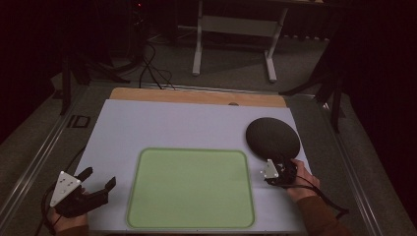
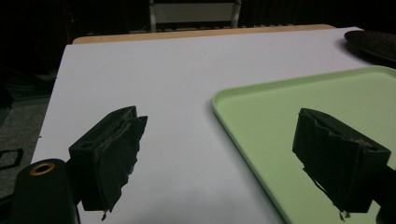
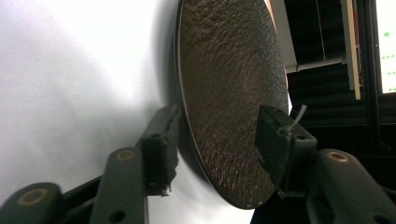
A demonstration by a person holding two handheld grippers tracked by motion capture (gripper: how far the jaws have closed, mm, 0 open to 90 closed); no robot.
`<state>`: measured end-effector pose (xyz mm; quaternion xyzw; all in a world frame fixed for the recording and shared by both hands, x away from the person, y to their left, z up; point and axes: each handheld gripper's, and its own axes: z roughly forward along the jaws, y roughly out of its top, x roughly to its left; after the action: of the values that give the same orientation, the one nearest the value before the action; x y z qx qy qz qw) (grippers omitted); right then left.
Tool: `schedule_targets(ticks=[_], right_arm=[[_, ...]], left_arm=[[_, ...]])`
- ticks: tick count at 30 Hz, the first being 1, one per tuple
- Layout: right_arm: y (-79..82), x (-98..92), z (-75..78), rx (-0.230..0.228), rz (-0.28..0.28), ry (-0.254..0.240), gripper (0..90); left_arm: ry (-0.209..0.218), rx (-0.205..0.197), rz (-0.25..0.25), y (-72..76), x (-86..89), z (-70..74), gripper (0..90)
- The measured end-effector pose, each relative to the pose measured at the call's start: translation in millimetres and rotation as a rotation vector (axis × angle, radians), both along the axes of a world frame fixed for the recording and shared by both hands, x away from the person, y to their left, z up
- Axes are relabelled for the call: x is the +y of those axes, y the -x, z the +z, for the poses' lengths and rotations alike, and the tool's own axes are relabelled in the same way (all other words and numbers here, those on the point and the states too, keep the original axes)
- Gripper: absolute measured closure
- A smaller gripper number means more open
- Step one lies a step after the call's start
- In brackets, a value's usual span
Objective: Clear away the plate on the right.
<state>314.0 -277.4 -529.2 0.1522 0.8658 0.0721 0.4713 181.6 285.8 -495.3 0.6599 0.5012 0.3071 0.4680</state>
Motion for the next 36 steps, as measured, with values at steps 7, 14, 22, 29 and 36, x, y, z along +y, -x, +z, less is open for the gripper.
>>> schedule_targets(ticks=[7, 14, 22, 29, 36], right_arm=[[-5.1, 2.8, -6.1, -0.013, -0.007, 0.051, 52.4], [-10.9, 5.1, -14.4, -0.016, -0.009, 0.131, 55.0], [-18.9, 6.3, -19.4, -0.009, -0.018, 0.160, 60.8], [-22.7, 7.5, -20.2, -0.007, -0.005, 0.176, 62.6], [-24.1, 9.6, -24.0, 0.009, 0.023, 0.210, 75.1]], left_arm=[[0.001, 0.000, 0.000, 0.0, 0.1, 0.0, 15.1], [0.002, -0.001, 0.001, 0.0, 0.4, -0.1, 15.1], [0.004, 0.001, 0.000, -0.2, 0.1, -0.2, 15.1], [0.002, 0.002, -0.004, -0.8, -0.1, -0.4, 15.1], [0.003, 0.003, -0.003, -0.9, 0.0, -0.5, 15.1]])
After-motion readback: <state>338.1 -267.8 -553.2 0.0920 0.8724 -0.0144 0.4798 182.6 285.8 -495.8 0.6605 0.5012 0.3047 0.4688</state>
